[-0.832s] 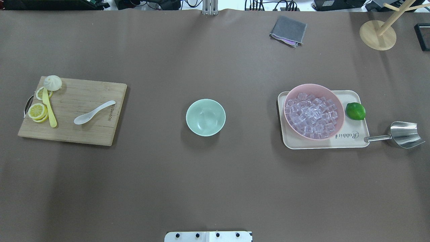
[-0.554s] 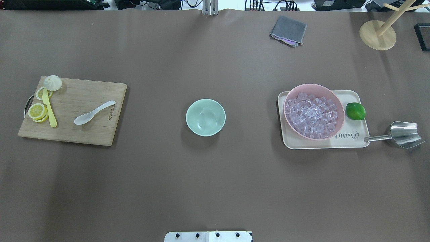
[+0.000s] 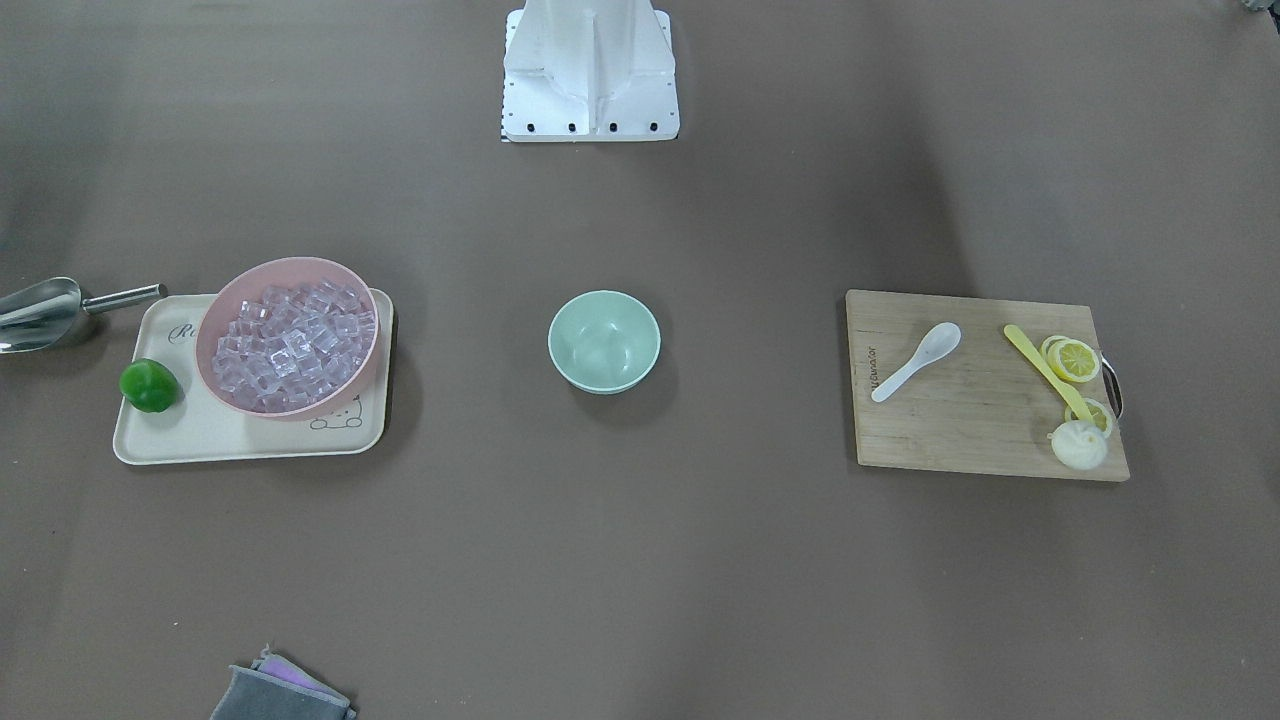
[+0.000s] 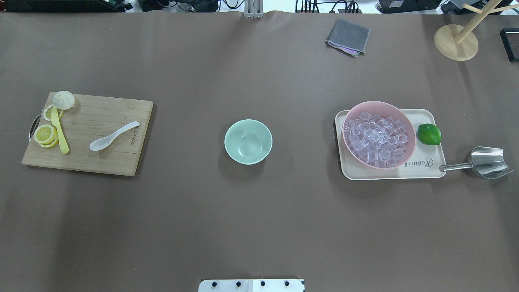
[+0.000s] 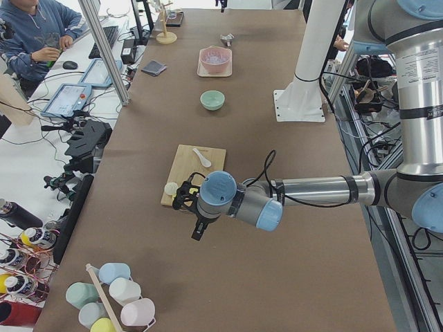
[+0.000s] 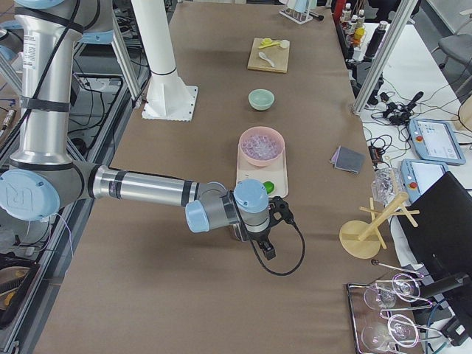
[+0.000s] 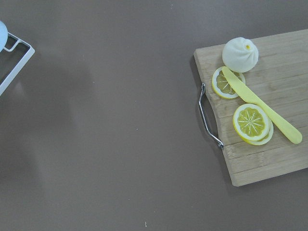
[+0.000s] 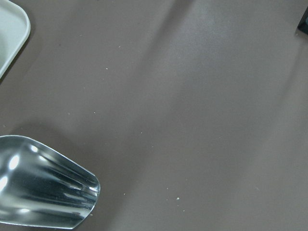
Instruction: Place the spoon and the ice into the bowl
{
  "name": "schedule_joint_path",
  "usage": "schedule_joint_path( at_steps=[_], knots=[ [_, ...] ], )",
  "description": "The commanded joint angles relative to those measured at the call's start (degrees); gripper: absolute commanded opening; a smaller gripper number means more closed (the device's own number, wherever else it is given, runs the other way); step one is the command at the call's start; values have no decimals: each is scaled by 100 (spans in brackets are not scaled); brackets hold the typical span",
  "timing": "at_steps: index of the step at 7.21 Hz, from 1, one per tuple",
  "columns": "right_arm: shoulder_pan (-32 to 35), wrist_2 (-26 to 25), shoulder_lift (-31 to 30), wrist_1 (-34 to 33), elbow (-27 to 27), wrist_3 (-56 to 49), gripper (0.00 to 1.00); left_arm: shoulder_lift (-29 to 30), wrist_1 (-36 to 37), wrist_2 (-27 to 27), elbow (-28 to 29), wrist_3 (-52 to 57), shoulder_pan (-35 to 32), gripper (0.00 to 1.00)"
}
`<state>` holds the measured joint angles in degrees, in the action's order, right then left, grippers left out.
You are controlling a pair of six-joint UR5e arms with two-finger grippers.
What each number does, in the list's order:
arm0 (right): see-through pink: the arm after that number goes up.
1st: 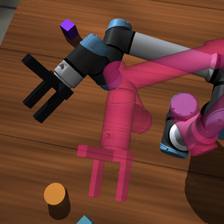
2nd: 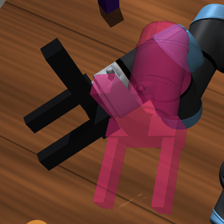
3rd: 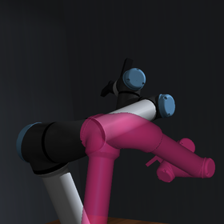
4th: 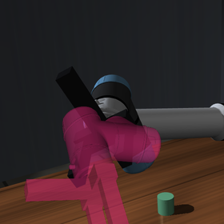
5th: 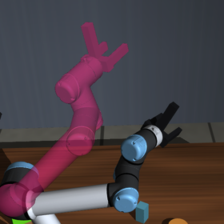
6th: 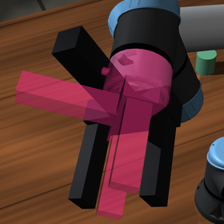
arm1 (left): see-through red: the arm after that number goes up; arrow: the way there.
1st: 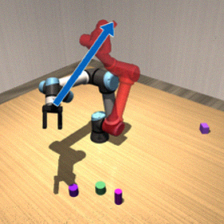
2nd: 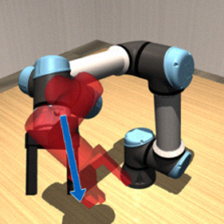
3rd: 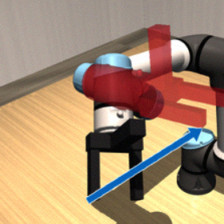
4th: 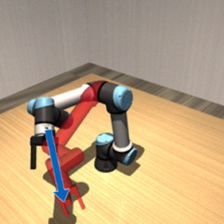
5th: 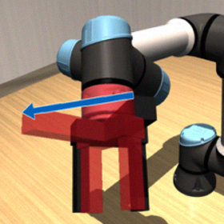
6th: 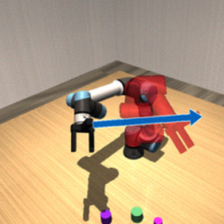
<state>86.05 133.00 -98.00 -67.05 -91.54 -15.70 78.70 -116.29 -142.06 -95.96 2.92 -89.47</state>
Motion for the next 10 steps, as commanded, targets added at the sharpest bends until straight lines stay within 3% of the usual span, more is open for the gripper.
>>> schedule_joint_path(
  at_steps=[1,4,6,7,8,9,10],
  knots=[
    [9,7,0,7,-74,-3,100,5,-8,3,7,6,0,98],
    [0,103,52,7,-74,-11,100,40,-217,-6,156,6,0,98],
    [0,112,-17,558,39,23,100,-161,-621,-24,157,-2,-9,98],
    [0,269,-35,666,136,32,100,-197,-840,-24,174,-2,-9,98],
    [0,923,-148,815,215,23,100,-189,-929,-76,305,6,-1,98],
    [0,1208,-184,1068,146,650,100,-93,-913,-68,297,-28,8,98],
    [-122,1263,-141,1480,-29,2188,100,221,-852,-33,332,-325,34,97]
  ],
)
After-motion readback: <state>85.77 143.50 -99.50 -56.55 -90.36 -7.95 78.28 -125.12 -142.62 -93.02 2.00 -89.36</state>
